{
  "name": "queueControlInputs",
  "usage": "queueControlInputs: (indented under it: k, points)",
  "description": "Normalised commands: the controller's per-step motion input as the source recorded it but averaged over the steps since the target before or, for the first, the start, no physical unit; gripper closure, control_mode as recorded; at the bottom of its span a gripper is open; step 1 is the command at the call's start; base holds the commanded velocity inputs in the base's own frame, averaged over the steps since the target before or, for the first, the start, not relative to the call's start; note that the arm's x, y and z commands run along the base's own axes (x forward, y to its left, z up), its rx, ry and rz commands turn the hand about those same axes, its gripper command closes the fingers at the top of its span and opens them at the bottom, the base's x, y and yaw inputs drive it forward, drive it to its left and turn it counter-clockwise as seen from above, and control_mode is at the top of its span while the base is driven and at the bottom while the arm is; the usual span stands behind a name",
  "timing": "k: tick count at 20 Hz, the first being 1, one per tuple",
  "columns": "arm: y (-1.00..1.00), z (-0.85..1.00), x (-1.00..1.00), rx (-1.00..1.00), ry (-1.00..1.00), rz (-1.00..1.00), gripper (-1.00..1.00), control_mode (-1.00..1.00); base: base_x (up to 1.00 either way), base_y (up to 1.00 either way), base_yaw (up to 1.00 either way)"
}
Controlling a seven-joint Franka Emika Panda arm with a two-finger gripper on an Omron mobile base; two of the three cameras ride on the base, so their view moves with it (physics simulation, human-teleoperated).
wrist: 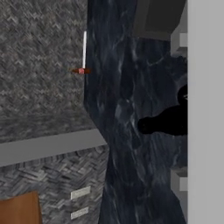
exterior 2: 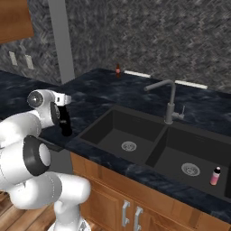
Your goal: Place the large bottle from the dining counter next to the other large bottle outside the sink, and place the small bottle from the dining counter next to the other small bottle inside the sink.
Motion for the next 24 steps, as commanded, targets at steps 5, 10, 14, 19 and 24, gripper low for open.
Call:
queueControlInputs:
  k: [5, 10, 14, 19, 24]
  points:
    - [-0.03, 0.2, -0.26, 0.0, 0.0, 0.0, -1.0, -1.0, 0.0, 0.0, 0.0]
    - [-0.17, 0.15, -0.34, -0.01, 0.0, 0.02, -1.0, -1.0, 0.0, 0.0, 0.0]
    - [-0.26, 0.04, -0.35, 0.0, 0.0, 0.06, -1.0, -1.0, 0.0, 0.0, 0.0]
    - [-0.26, 0.01, -0.39, -0.04, 0.0, 0.06, -1.0, -1.0, 0.0, 0.0, 0.0]
    - [-0.08, 0.0, -0.22, -0.13, 0.03, 0.04, -1.0, -1.0, 0.0, 0.0, 0.0]
